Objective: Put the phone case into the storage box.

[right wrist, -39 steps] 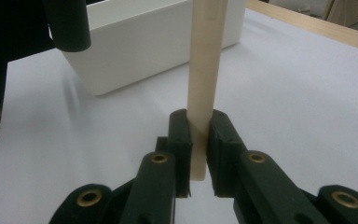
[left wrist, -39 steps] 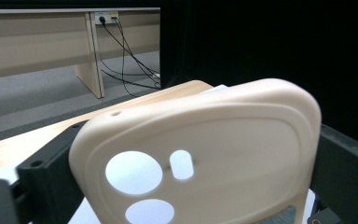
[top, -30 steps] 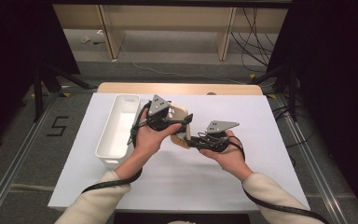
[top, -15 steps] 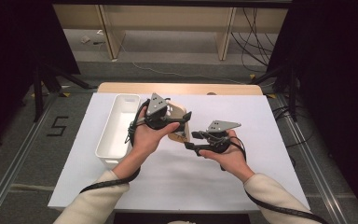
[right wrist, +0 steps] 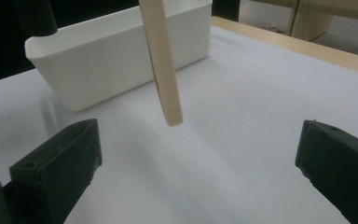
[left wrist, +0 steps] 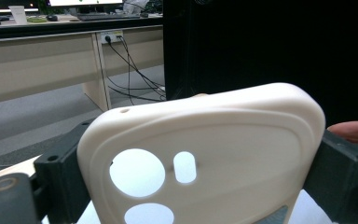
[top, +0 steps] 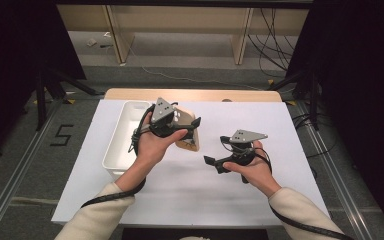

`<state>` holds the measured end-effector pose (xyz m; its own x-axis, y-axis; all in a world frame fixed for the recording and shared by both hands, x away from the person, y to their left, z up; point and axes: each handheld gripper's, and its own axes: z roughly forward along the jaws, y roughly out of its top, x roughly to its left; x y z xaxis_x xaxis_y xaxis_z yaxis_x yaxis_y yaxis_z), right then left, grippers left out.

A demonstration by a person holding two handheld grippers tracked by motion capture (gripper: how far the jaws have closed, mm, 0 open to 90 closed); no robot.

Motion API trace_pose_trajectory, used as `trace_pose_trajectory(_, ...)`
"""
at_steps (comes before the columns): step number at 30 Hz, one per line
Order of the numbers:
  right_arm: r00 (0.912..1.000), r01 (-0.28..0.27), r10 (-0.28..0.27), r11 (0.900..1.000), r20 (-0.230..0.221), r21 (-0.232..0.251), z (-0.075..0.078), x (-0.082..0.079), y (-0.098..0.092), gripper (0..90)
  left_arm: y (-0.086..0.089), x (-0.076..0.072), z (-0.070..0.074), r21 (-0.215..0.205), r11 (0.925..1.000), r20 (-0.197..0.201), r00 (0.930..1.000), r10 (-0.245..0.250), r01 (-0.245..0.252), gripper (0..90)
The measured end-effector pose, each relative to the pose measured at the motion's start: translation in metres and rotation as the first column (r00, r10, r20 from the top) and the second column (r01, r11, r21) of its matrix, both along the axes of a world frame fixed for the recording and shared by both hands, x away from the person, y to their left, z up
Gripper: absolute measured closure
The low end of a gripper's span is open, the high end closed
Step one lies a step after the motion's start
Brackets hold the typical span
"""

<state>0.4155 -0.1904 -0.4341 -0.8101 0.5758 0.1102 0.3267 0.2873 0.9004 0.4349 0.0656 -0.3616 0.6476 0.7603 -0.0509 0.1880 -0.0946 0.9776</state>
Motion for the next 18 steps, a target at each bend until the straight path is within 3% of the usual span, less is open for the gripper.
trace_pose_trajectory(18, 0.9982, 0.002, -0.002, 1.0, 0.06, 0.001, 0.007, -0.012, -0.014, 0.4, 0.017, -0.005, 0.011, 0.011, 0.9997, 0.017, 0.9996, 0.021, -0.021, 9.5)
